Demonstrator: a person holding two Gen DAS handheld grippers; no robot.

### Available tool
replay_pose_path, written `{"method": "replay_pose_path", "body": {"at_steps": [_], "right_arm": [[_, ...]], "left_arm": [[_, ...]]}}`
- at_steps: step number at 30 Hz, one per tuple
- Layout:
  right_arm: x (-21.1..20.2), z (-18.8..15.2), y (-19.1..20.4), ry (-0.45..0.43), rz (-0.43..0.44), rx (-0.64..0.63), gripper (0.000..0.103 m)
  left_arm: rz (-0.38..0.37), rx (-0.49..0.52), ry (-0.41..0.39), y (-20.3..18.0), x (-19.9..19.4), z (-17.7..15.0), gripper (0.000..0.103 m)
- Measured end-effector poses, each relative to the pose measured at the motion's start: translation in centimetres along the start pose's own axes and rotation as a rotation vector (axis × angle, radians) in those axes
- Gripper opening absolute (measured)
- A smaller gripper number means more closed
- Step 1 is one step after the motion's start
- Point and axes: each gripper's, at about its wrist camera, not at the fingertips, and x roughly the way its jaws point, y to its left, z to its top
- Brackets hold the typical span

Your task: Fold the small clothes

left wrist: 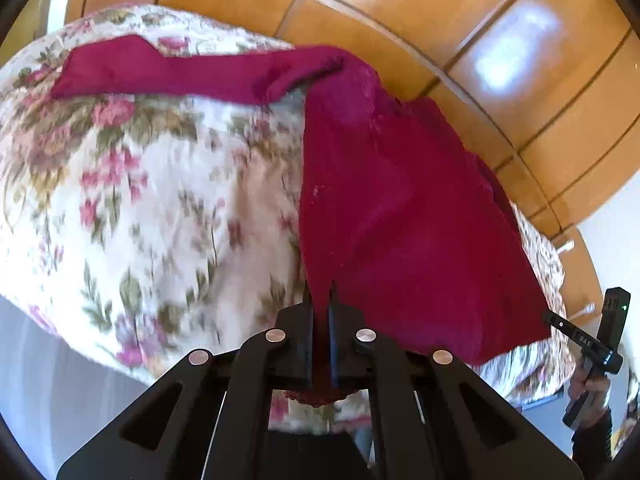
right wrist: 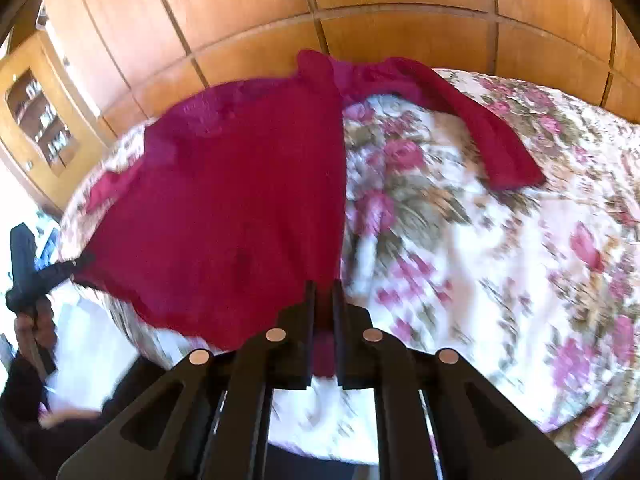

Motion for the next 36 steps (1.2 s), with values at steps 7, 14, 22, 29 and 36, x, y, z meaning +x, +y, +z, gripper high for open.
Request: {"method": "replay_pose_path", "body": {"at_steps": [7, 14, 22, 29, 36], "right_arm": [[2.1, -1.8, -1.3, 0.111, -0.066, 0.023, 0.003], [1.2, 4.5, 1.8, -0.067, -0.110, -0.033, 0.056], [8.3, 8.8, 12.6, -0.042, 0.084, -0.197, 0.069], [14.5, 9.1, 20.3, 0.055, 0.198, -0.333, 0.073], [16.9, 8.6, 23.2, 0.115, 0.274, -0.347, 0.074]], "left_arm": [[0.037, -0.126, -0.009, 3.2, -0.3, -0.7, 0.032], [0.240, -0.302, -0.203, 10.2, -4.1, 4.4, 0.047], [0.414, -0.476, -0.265, 19.6, -4.9, 11.1, 0.051], [0.493, -0.466, -0.239, 23.5, -2.0, 17.4, 0.051], [0.498, -0.334, -0.241, 23.0, -0.9, 21.7, 0.002]]}}
